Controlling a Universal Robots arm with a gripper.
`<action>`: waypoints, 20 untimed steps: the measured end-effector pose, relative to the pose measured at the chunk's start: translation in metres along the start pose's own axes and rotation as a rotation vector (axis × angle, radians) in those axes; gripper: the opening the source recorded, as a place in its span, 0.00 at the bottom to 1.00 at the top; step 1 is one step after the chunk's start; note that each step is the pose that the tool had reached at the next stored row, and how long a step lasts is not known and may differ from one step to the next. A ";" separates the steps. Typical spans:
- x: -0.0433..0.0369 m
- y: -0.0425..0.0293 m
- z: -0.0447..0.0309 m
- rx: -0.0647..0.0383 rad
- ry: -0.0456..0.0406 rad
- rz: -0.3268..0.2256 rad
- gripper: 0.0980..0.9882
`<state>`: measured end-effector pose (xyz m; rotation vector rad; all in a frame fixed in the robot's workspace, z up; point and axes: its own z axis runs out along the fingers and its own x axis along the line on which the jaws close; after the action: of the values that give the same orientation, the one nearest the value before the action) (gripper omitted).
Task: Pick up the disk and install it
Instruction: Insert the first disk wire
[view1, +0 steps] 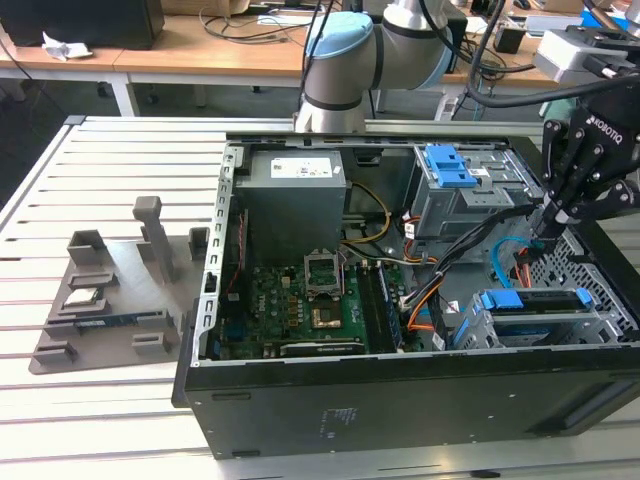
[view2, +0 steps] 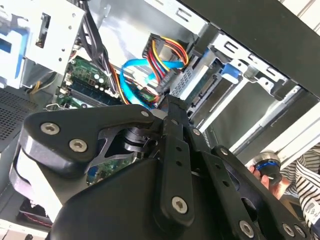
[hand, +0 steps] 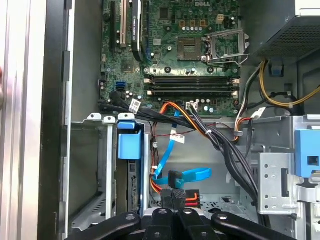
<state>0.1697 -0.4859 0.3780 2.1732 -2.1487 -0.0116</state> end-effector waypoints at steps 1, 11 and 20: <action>-0.0007 -0.0005 0.0003 0.000 0.0002 0.000 0.01; -0.0059 -0.0126 0.0102 0.000 0.0038 0.000 0.01; -0.0059 -0.0126 0.0103 0.000 0.0073 0.000 0.30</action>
<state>0.1815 -0.4804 0.3666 2.1693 -2.1452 -0.0037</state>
